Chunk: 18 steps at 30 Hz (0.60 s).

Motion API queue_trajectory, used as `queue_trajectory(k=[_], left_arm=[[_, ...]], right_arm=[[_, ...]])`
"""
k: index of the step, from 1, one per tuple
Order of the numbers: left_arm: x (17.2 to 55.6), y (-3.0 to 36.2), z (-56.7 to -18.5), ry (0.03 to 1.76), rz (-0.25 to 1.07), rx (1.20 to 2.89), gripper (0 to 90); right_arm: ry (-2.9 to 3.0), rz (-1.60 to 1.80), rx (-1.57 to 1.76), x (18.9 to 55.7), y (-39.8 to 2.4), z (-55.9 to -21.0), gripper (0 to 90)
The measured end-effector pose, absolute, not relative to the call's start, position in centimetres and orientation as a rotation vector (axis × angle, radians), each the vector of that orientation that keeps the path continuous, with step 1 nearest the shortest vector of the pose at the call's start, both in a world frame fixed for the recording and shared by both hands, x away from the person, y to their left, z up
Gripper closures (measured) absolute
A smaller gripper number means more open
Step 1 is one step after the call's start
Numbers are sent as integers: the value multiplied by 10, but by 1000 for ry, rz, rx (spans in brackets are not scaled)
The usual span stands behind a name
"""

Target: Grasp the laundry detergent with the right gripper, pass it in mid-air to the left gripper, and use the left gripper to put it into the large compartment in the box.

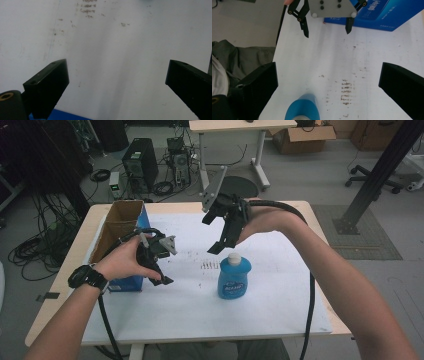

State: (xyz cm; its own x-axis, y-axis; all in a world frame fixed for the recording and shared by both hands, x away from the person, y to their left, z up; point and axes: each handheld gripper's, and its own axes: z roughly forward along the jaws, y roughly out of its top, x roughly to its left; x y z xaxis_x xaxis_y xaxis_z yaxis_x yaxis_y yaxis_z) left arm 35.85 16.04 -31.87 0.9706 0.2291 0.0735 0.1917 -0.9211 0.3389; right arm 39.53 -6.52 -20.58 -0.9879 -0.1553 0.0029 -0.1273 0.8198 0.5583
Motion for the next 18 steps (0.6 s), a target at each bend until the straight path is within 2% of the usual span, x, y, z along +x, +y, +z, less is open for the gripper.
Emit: queue_trajectory(k=[9,18], left_arm=[[359,160,-316,312,163,2773,56],[356,163,-312,330,178,2769,55]], right_arm=[[-2908,-1085,228,395,-96,-190,15],[-2878,-1211,175,398,-125,-194,16]])
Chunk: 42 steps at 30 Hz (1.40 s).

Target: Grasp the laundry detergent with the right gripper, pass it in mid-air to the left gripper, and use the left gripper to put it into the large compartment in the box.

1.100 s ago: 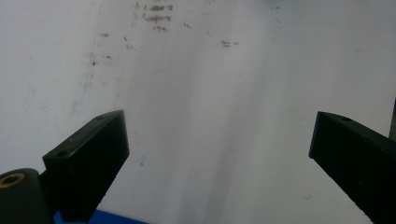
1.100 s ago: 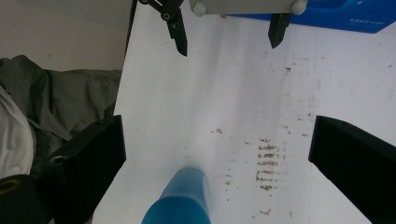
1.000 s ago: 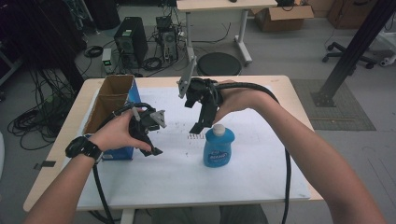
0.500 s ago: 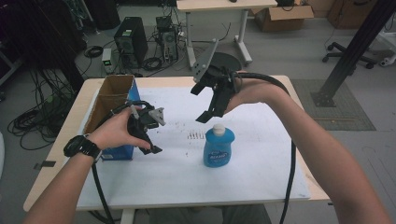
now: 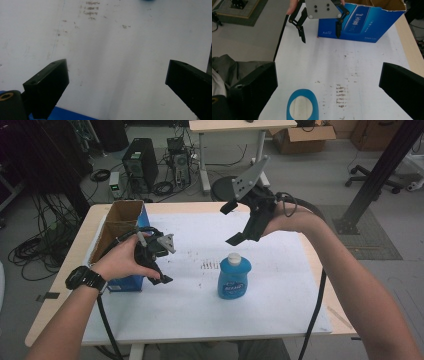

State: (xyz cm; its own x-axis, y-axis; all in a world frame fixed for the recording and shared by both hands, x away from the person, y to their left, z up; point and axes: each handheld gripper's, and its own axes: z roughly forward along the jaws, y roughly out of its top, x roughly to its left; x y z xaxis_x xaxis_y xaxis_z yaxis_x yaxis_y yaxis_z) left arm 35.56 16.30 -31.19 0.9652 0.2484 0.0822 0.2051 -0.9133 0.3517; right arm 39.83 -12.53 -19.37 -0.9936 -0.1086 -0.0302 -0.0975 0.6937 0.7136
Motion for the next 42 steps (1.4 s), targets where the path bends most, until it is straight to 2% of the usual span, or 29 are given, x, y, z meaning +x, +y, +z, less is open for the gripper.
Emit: queue_trajectory(k=[19,42], left_arm=[[352,159,-310,342,195,2756,54],[350,158,-309,345,194,2755,55]], right_arm=[[-2788,-1430,55,402,-180,-230,17],[-2692,-1524,-52,393,-212,-286,13]])
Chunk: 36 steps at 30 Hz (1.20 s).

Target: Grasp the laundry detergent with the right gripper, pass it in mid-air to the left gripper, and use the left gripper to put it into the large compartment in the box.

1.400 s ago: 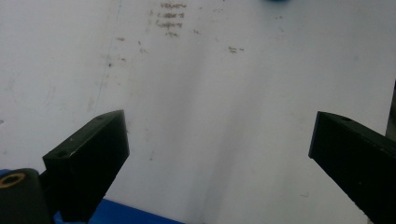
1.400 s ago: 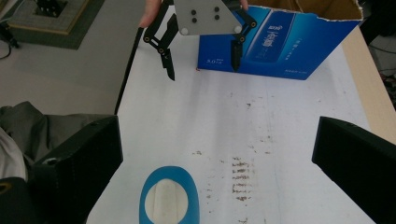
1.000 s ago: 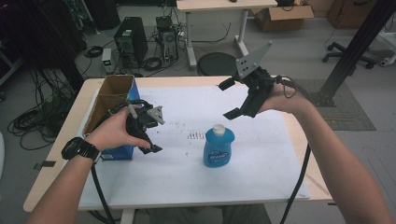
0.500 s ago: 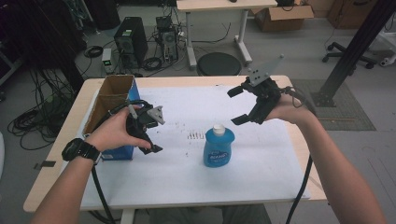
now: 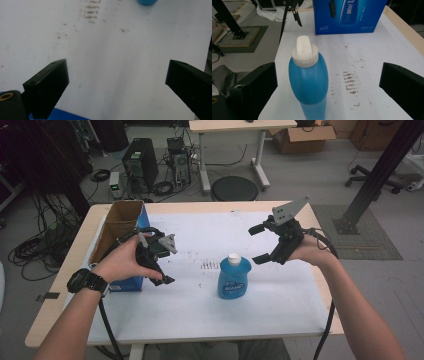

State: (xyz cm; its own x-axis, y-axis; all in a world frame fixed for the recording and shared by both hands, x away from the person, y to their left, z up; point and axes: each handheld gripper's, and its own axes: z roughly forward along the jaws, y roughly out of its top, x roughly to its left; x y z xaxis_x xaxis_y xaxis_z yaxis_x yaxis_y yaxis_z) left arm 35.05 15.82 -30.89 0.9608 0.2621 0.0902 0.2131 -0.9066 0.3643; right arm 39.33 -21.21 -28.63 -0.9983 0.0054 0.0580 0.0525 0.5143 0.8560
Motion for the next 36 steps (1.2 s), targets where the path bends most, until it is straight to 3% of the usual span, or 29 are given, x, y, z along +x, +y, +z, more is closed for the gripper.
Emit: queue_trajectory(k=[36], left_arm=[[351,158,-306,336,190,2754,55]], right_arm=[[-2595,-1562,-154,381,-212,-361,14]])
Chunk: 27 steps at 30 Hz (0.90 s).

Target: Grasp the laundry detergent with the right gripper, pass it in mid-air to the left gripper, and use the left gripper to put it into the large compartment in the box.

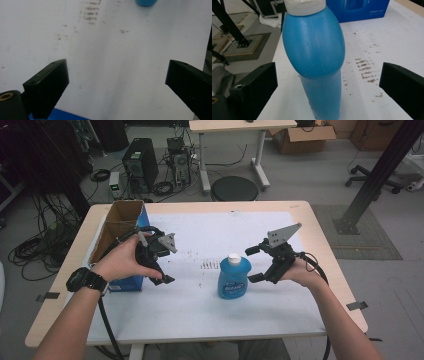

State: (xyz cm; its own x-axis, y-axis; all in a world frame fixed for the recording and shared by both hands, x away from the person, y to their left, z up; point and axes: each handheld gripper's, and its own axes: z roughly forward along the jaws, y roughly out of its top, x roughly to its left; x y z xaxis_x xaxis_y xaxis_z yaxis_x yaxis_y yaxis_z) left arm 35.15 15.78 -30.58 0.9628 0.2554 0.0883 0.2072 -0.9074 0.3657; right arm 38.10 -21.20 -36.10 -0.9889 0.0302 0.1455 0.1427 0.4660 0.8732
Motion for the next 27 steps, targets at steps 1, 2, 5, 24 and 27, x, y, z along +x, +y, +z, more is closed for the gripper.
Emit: queue_trajectory(k=[1,2,5,24,27], left_arm=[[352,157,-306,337,189,2755,55],[352,157,-305,333,189,2757,55],[352,157,-304,330,190,2754,55],[352,158,-302,329,190,2752,55],[352,158,-302,330,190,2751,55]], right_arm=[[-2592,-1565,-153,381,-211,-363,15],[-2587,-1567,-158,381,-211,-364,15],[-2579,-1568,-156,380,-207,-370,15],[-2532,-1594,-139,379,-193,-386,47],[-2520,-1601,-132,379,-190,-388,56]])
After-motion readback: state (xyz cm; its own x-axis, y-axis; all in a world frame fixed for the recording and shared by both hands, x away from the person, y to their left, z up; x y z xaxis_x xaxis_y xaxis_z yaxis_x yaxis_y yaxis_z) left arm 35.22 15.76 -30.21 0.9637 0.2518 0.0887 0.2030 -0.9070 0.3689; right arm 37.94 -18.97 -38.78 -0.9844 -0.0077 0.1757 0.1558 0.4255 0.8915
